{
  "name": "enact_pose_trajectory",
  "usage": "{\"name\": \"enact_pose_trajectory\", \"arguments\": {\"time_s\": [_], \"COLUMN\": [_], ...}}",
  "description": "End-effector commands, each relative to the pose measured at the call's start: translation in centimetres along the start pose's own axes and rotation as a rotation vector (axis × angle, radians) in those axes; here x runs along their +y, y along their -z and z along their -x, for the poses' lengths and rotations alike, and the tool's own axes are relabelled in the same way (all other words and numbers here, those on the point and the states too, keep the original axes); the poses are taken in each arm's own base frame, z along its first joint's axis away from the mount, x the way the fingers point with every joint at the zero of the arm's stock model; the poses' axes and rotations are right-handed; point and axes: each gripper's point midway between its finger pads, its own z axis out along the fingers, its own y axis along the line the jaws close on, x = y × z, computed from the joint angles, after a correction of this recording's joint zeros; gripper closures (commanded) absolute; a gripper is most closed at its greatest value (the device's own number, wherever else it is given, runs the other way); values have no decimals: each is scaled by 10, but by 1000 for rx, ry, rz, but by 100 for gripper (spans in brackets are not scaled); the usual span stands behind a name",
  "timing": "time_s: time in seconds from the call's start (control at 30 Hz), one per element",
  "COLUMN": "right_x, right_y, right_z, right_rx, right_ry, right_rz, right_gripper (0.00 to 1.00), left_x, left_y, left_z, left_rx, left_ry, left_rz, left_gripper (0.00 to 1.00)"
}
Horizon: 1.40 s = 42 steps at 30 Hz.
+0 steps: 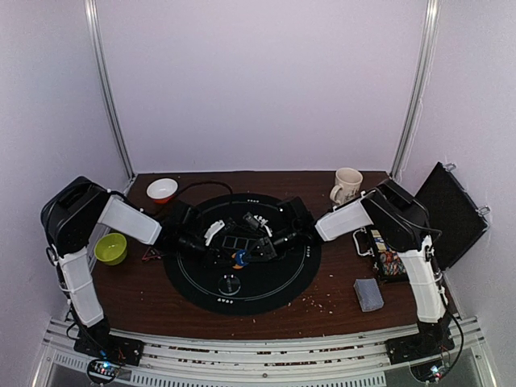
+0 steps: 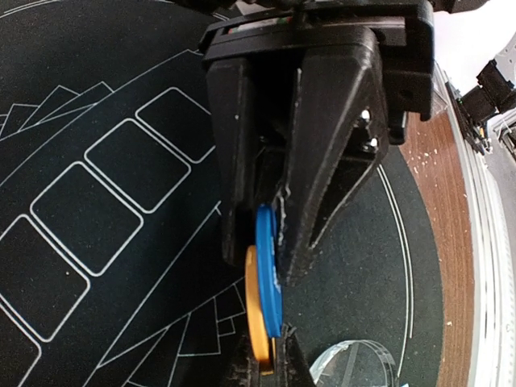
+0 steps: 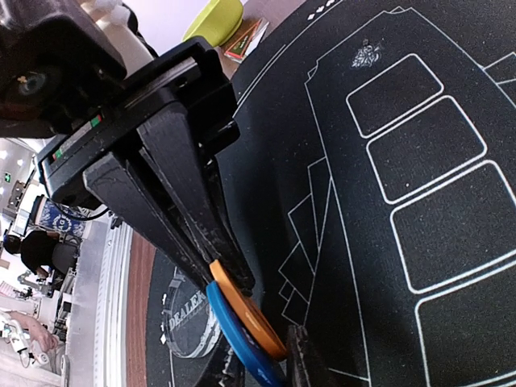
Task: Distribute texas hold em gaming equipment
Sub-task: Pick up the big blind button.
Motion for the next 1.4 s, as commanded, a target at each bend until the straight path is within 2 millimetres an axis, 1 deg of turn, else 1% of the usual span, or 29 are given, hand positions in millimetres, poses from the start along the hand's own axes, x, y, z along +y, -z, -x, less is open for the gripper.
{"name": "enact_pose_trajectory", "arguments": {"time_s": [0.0, 0.07, 0.13, 0.23, 0.4, 0.5, 0.77, 0.83, 0.9, 0.93, 1.0, 1.1, 1.13, 1.2, 1.27, 1.37], "right_x": [-21, -25, -28, -30, -34, -39, -41, -40, -40, -39, -39, -42, -42, -42, -41, -41], "right_y": [-5, -6, -7, -6, 0, 5, 10, 11, 11, 12, 13, 16, 16, 18, 18, 20], "right_z": [-5, -8, -12, -15, -18, -18, -25, -25, -26, -25, -25, -26, -28, -29, -31, -33], "right_rx": [5, 14, 24, 27, 28, 32, 53, 56, 60, 61, 56, 61, 65, 67, 71, 78], "right_ry": [-60, -67, -75, -75, -84, -87, -87, -90, -88, -84, -81, -89, -91, -94, -96, -95], "right_rz": [-67, -72, -77, -86, -100, -118, -138, -140, -139, -140, -139, -145, -147, -147, -143, -146], "right_gripper": [84, 83, 83, 78, 79, 79, 82, 80, 79, 81, 85, 88, 88, 89, 92, 98], "left_x": [-8, -6, -6, -7, -10, -9, -6, -4, -4, -5, -7, -6, -5, -5, -5, -5], "left_y": [-4, -5, -6, -5, -5, -5, -4, -4, -5, -4, -3, -2, -2, -2, -2, -1], "left_z": [11, 10, 10, 9, 2, 2, 5, 6, 7, 7, 7, 8, 9, 9, 9, 8], "left_rx": [-16, -16, -16, -17, 2, 2, -6, -10, -12, -13, -13, -15, -18, -19, -18, -18], "left_ry": [-96, -94, -89, -85, -85, -83, -85, -83, -80, -79, -85, -91, -91, -88, -86, -89], "left_rz": [-37, -33, -38, -41, -55, -52, -46, -36, -39, -42, -51, -40, -38, -39, -41, -39], "left_gripper": [95, 90, 88, 85, 79, 79, 80, 83, 86, 86, 82, 83, 84, 89, 91, 98]}}
